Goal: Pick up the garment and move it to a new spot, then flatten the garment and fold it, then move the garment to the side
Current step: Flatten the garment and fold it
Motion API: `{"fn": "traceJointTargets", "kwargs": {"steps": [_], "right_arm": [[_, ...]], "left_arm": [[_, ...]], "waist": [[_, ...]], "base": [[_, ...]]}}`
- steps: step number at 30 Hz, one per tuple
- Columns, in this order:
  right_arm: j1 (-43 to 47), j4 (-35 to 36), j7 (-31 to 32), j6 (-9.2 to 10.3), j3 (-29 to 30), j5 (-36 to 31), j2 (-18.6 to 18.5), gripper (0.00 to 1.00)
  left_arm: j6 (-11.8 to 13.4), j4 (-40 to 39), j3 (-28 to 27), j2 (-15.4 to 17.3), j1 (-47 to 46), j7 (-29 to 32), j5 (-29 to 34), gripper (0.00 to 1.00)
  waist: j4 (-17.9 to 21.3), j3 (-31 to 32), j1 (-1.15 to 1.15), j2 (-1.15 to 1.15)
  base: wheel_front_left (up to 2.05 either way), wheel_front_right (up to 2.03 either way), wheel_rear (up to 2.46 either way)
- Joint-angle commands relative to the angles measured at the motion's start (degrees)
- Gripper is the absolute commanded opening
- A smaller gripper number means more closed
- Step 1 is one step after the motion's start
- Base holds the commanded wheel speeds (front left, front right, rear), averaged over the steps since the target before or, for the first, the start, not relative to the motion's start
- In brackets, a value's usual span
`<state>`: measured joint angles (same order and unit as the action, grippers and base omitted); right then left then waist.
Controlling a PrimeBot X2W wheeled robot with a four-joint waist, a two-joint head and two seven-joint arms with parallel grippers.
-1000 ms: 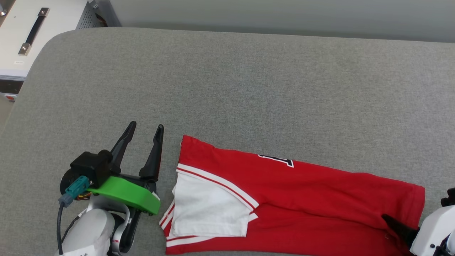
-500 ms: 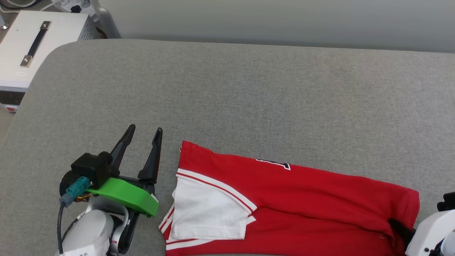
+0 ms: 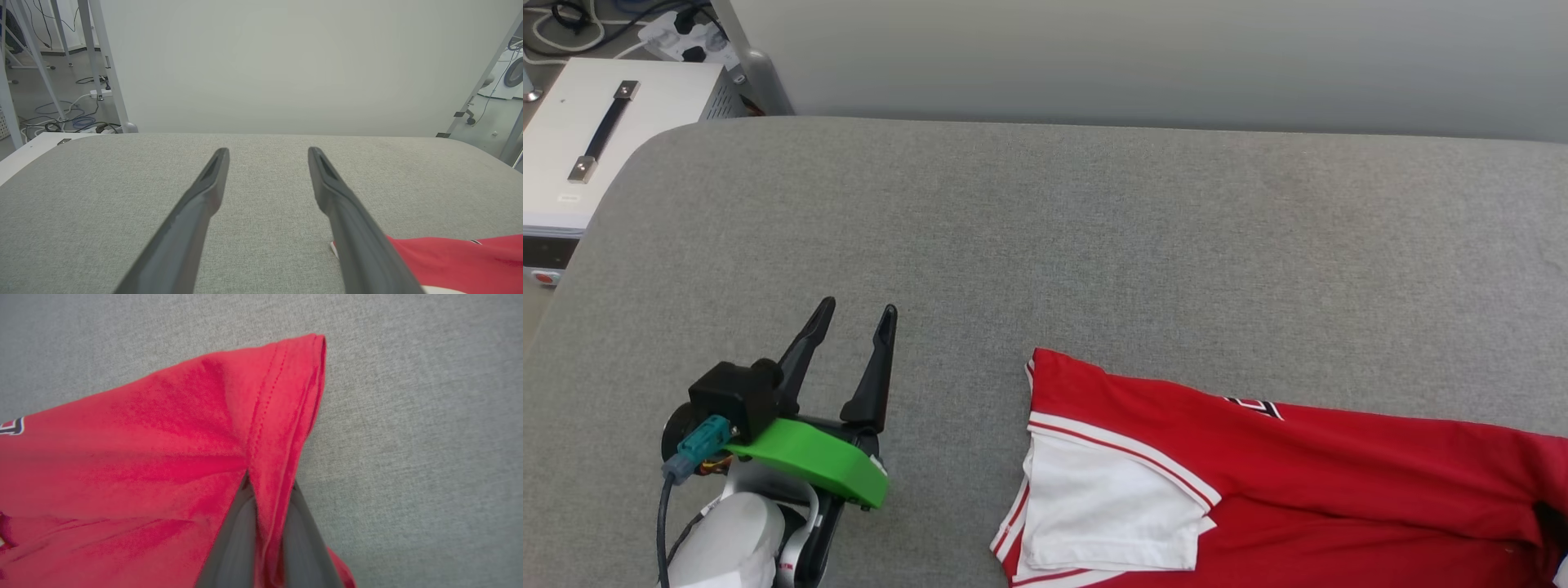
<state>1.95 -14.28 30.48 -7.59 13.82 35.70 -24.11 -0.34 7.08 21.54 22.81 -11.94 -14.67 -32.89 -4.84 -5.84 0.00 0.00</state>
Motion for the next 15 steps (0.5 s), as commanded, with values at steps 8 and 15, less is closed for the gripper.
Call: {"fn": "traceJointTargets", "kwargs": {"steps": [8,15], "right_arm": [[3.0,4.3,0.7,0.10,-2.4,1.3,0.7,0.00],[5.8,11.4,3.6,0.10,-5.8,2.6,2.9,0.00]], "left_arm": [[-0.2,1.1,0.1,-1.6,3.3,-0.3,0.0,1.00],[-0.4,1.4,-0.5,-2.1,5.0,-0.3,-0.3,1.00]], "waist": [[0.4,4.3,0.00,0.00],[0.4,7.0,0.00,0.00]], "base": [[0.00,0.00,0.00],[0.00,0.00,0.00]]}}
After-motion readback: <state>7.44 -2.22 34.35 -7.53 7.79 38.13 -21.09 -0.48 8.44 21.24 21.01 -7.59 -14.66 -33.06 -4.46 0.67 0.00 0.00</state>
